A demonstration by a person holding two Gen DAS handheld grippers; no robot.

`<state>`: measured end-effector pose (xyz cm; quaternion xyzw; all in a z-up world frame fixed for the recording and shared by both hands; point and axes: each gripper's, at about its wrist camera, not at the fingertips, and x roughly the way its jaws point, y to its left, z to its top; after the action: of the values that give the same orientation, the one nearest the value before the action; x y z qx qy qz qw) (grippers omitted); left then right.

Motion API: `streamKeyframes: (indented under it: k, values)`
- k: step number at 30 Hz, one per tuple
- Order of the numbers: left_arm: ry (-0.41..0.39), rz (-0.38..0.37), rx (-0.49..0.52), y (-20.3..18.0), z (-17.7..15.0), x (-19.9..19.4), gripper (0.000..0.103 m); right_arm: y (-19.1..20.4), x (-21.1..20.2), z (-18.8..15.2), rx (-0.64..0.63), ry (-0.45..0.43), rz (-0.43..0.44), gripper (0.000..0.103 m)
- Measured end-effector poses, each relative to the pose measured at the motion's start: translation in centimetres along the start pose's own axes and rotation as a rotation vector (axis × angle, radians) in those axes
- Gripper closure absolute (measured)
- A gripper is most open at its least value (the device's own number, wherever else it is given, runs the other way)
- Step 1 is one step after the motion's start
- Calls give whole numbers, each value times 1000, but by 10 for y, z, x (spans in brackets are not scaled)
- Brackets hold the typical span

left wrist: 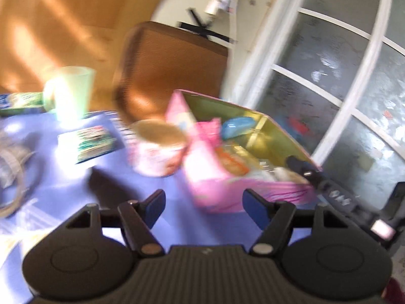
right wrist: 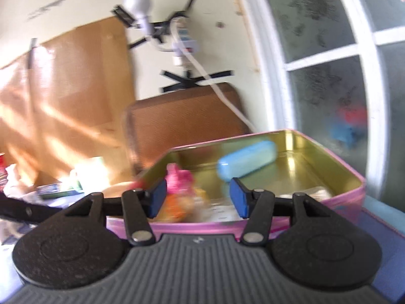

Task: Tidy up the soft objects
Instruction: 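Grasp the clear tape roll by its rim with the left gripper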

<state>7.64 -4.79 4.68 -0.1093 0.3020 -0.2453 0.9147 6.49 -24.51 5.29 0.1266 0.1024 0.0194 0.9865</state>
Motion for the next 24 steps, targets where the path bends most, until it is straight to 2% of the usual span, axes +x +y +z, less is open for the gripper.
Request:
streamKeyframes:
  k: [5,10,12,14,17,19,24]
  values:
    - [-52,200,-54,61,-25,-48,34,49,4,-2,-66,63,165,46]
    - [-79,316,-134,111,-47,-82,32,102,33,-4,-121,179,302,46]
    - [-95,330,-180,125,-54,-90,32,127,52,-4,-130,241,371,45]
    - [-136,308,-248,140,-58,-100,32,152,72,-5,-114,305,446,46]
    - [-191,313,-290,149,-62,-107,32,190,109,-4,-109,387,509,46]
    - [-203,308,-283,147,-61,-107,32,213,140,0,-104,439,529,45]
    - [-248,319,-215,134,-62,-109,31,257,221,6,27,609,569,45]
